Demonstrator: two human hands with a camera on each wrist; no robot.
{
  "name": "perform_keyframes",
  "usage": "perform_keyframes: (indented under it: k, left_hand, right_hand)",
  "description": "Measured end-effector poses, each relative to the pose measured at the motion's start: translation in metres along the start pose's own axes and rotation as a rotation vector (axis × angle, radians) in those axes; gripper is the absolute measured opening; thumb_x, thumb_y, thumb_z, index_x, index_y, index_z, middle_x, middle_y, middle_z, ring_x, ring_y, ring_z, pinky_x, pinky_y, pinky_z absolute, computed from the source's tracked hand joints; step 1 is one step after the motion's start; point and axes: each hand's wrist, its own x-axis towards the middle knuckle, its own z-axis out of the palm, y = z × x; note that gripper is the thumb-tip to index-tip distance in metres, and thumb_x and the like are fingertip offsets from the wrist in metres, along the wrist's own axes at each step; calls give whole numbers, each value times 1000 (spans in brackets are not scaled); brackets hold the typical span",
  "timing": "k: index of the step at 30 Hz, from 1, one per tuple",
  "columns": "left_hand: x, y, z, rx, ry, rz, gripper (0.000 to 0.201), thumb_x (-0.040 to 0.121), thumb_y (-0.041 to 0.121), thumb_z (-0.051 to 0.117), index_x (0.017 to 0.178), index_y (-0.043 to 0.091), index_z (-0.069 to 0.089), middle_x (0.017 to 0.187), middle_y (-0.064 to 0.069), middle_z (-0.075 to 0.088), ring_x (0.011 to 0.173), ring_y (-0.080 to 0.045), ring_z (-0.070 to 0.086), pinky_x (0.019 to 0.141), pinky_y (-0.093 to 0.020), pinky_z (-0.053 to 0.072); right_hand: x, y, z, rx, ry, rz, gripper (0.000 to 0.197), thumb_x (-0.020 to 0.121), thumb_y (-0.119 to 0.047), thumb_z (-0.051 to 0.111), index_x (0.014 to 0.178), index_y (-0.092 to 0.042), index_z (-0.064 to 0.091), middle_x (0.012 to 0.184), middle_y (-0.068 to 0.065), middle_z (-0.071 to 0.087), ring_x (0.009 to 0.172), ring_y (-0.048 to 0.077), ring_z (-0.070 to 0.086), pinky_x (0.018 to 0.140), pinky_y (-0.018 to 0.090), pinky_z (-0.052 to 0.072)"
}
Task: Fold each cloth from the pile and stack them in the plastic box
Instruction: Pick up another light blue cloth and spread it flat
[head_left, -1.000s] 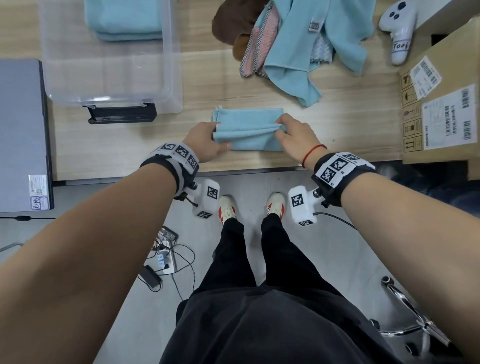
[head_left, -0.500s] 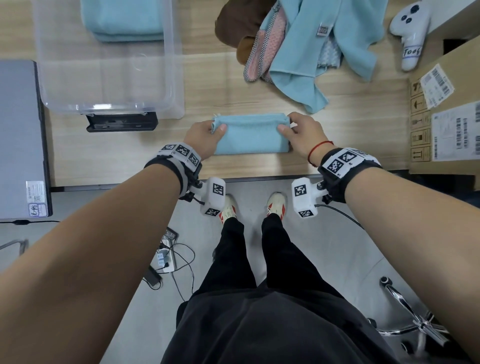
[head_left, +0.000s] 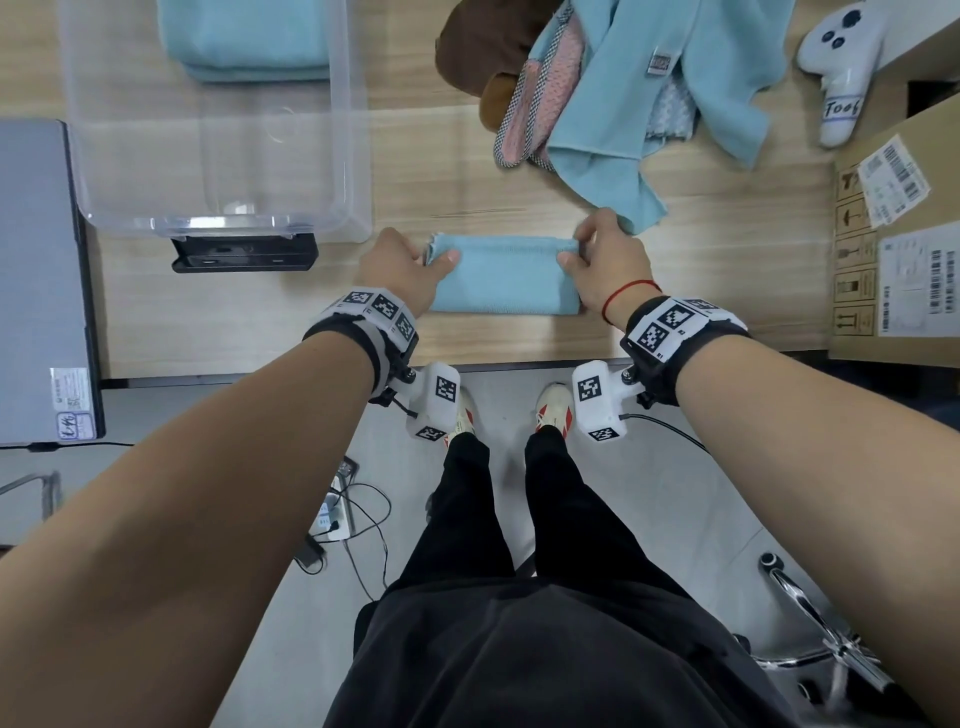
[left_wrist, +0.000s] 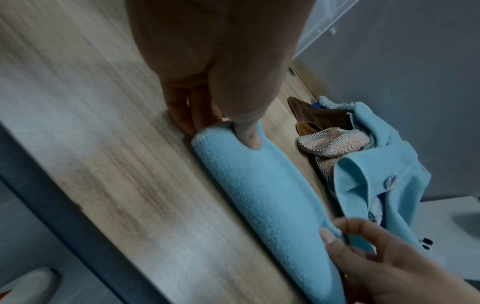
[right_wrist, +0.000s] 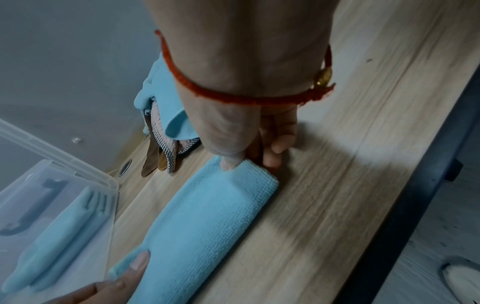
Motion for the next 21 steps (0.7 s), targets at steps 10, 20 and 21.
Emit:
perform_keyframes:
  k: [10, 20, 21]
  left_hand:
    - [-10, 23, 12, 63, -166, 136, 79, 85, 61, 57, 140, 6, 43, 139, -10, 51, 131, -27, 46, 104, -33, 36]
    - [-28, 56, -1, -37, -132, 395, 32, 95, 40, 54, 105, 12, 61, 92, -6, 66, 88, -23, 60, 71, -32, 41]
    - [-33, 65, -7, -48, -155, 442, 27, 93, 38, 57, 99, 13, 63, 86, -4, 66, 83, -21, 60, 70, -32, 42]
  right_hand:
    - [1, -2, 4, -98, 11, -93, 18, 92, -17, 57, 109, -17, 57, 118, 7, 48, 93, 30, 57, 87, 35, 46]
    - [-13, -3, -24, -153, -255, -235, 61, 74, -6, 62, 130, -26, 47, 135, 5, 38, 128, 28, 36, 105, 39, 36]
    - [-17, -10, -33, -208, -320, -284, 70, 72, -14, 68, 135, -29, 42, 140, 2, 37, 132, 27, 32, 105, 43, 35]
